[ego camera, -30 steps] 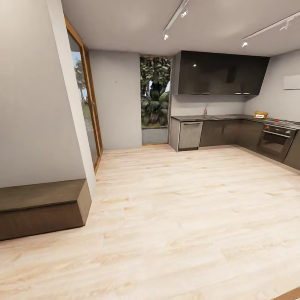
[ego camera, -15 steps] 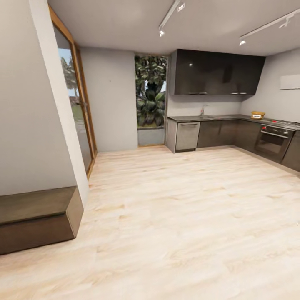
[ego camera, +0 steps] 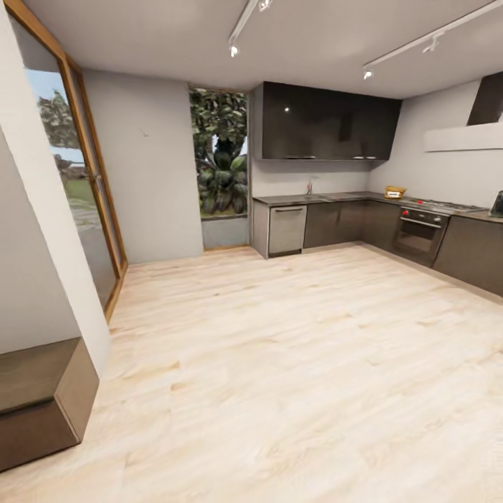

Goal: In the kitchen, take the popcorn bag from the countertop, put it into the microwave, and heat it until the popcorn is cooked so the cooked popcorn ends up inside the bag.

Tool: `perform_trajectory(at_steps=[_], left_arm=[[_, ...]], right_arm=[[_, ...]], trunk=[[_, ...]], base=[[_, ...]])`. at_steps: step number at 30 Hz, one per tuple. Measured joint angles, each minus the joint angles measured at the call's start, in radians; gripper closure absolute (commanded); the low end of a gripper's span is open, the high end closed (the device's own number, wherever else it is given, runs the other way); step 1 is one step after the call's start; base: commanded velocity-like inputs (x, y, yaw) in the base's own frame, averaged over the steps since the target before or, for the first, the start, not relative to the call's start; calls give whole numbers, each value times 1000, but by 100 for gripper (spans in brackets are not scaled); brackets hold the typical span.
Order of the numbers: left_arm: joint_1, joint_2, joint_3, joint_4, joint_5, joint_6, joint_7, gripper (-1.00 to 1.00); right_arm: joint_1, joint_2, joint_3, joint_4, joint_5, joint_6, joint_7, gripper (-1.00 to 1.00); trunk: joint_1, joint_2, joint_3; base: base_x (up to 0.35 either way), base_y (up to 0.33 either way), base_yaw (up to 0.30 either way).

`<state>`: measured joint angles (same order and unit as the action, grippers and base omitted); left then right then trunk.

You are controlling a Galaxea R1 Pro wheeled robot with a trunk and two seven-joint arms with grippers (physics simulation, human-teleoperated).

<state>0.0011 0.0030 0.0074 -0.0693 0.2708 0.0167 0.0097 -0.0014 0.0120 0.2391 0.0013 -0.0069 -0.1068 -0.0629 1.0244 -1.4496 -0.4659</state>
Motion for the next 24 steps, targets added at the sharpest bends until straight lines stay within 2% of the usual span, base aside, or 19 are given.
perform_trajectory(at_steps=[12, 24], left_arm=[[0, 0, 0, 0, 0, 0, 0, -100], [0, 0, 0, 0, 0, 0, 0, -100]], right_arm=[[0, 0, 2, 0, 0, 0, 0, -100], [0, -1, 6, 0, 8, 1, 0, -100]], trunk=[[0, 0, 2], [0, 0, 2]], base=[[326, 0, -292], [326, 0, -31]])
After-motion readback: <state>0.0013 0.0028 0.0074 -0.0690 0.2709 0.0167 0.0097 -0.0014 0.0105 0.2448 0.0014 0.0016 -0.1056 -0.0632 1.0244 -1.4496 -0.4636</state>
